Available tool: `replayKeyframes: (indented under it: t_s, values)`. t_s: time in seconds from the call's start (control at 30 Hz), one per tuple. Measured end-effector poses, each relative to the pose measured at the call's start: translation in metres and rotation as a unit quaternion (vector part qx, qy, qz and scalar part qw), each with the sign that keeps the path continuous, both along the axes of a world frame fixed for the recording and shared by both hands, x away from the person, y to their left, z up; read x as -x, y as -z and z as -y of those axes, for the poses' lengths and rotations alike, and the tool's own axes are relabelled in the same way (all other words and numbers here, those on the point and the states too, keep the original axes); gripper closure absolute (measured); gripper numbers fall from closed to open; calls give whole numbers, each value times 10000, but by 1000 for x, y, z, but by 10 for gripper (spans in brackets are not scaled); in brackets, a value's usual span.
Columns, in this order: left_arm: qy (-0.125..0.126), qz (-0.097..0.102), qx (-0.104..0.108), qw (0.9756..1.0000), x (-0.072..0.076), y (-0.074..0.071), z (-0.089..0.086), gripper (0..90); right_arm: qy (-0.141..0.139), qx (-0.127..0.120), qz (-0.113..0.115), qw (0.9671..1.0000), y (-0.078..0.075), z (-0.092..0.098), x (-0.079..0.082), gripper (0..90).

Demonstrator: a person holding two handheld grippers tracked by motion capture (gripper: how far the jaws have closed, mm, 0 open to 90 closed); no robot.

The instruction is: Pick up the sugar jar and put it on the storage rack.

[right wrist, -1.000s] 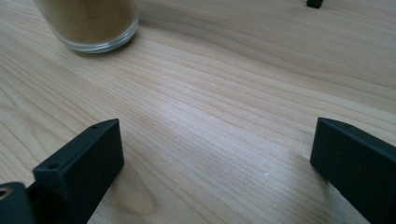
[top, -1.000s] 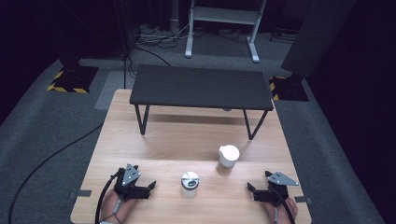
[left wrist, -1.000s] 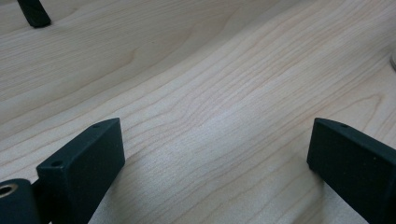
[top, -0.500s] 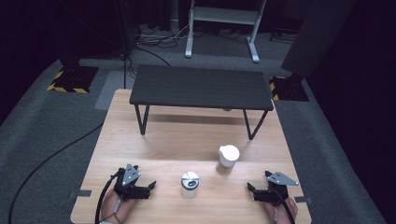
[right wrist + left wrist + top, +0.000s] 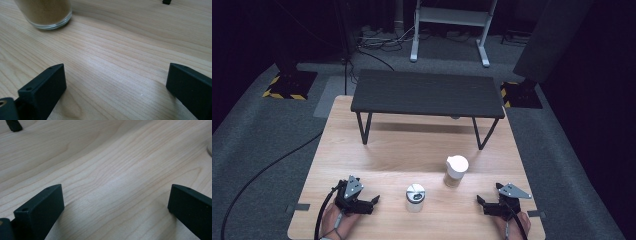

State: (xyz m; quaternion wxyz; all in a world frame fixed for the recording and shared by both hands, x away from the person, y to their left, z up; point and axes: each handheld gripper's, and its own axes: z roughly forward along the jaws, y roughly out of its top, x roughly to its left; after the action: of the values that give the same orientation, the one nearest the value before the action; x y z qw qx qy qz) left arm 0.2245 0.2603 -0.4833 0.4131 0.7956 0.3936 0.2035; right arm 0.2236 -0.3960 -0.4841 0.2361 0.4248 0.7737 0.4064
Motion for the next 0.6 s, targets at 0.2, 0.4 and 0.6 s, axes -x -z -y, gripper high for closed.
replayKeyframes:
  t_s: [0.2,0.4,0.6]
  values:
    - [-7,200,526,9984,9,-1,-8,3,4,0,1,10000,0,0,0,24]
    - [129,962,908,9911,27,-7,-7,2,2,1,1,10000,0,0,0,24]
    - [299,1411,1234,9818,36,-10,-11,1,2,0,0,10000,0,0,0,24]
